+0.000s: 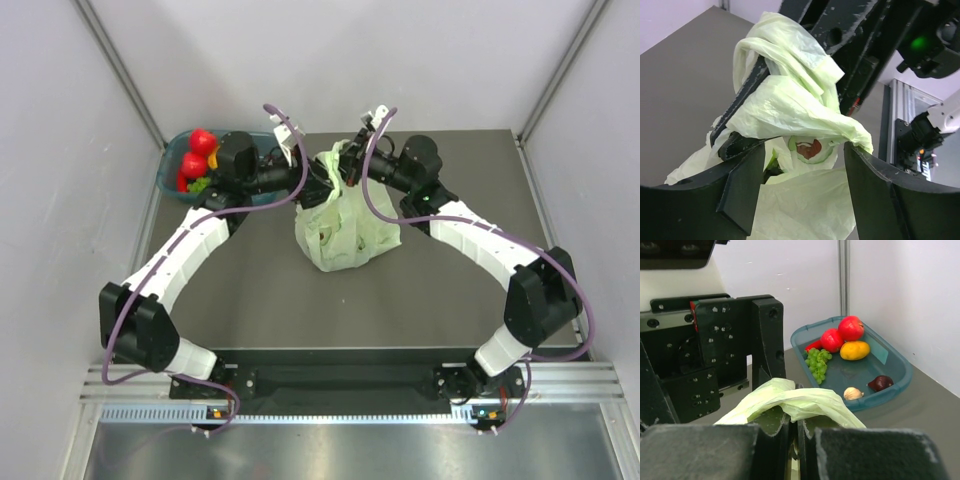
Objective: Place the fake fruits into the plastic bag and tie a complex knot
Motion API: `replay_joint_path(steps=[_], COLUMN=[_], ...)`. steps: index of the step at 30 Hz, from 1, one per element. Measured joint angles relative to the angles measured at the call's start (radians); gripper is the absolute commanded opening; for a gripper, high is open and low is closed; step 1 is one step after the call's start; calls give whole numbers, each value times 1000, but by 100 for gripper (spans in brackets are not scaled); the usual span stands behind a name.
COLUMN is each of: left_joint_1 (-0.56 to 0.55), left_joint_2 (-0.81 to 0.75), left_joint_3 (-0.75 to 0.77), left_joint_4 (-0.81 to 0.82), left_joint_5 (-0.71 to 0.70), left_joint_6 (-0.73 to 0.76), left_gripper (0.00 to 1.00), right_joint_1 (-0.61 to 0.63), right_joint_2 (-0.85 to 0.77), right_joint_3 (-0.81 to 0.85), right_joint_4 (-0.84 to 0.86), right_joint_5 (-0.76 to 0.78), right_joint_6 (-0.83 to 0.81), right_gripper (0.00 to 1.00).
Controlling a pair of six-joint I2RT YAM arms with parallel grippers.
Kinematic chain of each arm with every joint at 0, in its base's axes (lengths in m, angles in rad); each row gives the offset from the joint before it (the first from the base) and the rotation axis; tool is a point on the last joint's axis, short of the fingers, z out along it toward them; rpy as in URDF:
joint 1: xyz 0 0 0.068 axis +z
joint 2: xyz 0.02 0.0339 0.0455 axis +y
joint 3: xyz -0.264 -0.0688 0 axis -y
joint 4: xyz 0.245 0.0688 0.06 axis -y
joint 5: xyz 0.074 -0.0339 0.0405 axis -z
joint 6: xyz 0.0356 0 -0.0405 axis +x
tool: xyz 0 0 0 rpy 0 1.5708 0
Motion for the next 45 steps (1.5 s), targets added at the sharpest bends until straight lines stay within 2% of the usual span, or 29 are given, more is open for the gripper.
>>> replay_joint_path(steps=[9,13,14,17,18,24,34,45], left_joint_1=[-48,-58,-61,-68,-70,-70,-68,27], left_joint_2=[14,32,35,42,46,55,55,71], left_joint_3=[0,0,0,2,5,45,149,187], left_joint_4=[31,61,68,77,76,-18,-268,-413], left_joint_5=[-138,-151,-153,-151,-151,-209,-385,-439], left_joint_6=[-16,-42,-50,-69,-72,-66,-61,-160], left_gripper=[60,38,24,3,0,0,0,0], right_joint_1=[0,-2,-2,-2,-2,-4,-13,-87], right_joint_2=[0,0,0,-1,-1,-26,-136,-208], right_joint_3=[-1,-3,-5,-15,-17,-50,-149,-317], right_joint_4=[8,8,9,17,18,-11,-120,-67], right_joint_5=[43,60,63,85,90,142,192,82], right_joint_6=[0,0,1,1,0,1,7,69], right_gripper=[0,0,0,0,0,0,0,0])
